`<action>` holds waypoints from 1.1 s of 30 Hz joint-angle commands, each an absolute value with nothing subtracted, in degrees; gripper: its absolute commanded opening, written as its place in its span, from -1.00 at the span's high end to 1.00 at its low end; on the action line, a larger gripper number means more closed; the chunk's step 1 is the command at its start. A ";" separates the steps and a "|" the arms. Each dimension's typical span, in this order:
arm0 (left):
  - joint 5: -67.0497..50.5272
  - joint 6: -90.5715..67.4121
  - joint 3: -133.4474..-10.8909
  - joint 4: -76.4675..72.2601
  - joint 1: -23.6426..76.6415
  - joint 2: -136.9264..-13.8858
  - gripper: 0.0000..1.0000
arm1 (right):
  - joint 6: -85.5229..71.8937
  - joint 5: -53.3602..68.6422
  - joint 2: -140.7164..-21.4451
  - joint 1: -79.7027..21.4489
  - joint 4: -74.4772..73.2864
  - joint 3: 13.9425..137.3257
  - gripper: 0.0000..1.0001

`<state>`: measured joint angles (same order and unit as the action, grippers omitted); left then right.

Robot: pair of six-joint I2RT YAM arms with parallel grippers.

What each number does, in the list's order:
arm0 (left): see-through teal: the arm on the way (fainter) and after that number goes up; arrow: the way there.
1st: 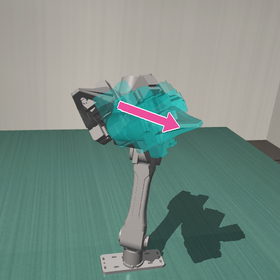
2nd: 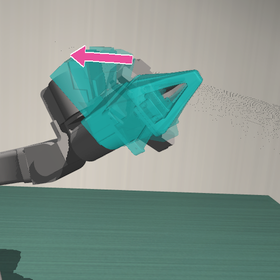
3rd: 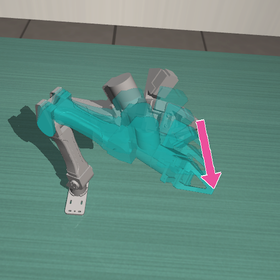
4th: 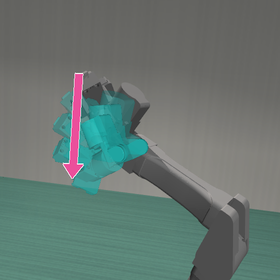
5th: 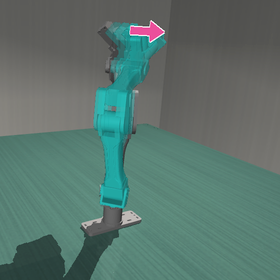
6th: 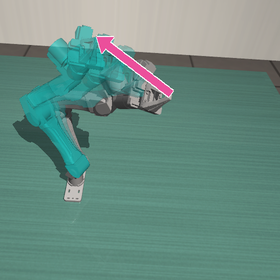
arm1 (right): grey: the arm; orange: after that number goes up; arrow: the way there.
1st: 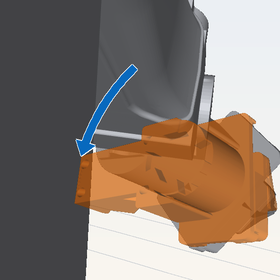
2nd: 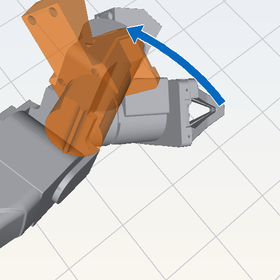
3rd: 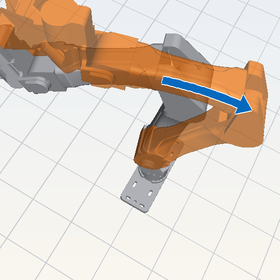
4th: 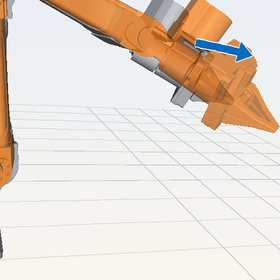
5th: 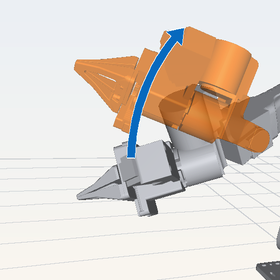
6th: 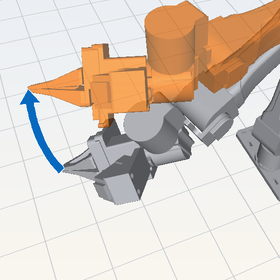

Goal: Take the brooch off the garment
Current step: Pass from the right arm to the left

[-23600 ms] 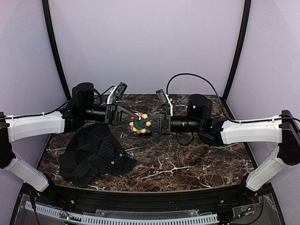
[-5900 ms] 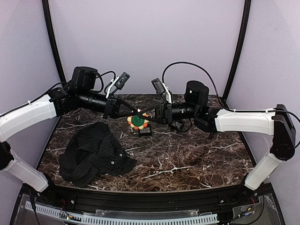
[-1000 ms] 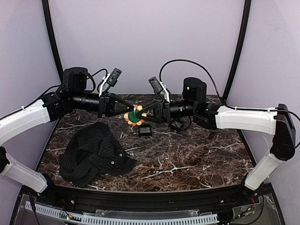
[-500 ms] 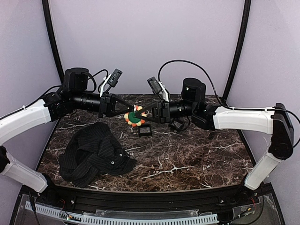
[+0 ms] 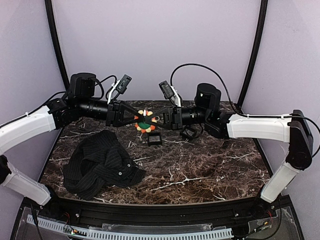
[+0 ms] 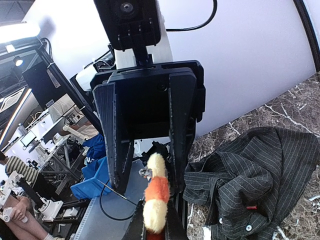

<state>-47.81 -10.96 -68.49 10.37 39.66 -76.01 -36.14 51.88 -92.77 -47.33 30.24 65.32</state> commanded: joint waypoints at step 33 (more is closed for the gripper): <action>-50.67 -11.29 -69.87 9.51 39.87 -77.44 0.98 | -33.46 54.46 -92.07 -46.93 28.71 64.84 0.86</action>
<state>-50.37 -12.08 -69.08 10.72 39.66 -77.80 -34.35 54.85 -92.73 -47.18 30.02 65.21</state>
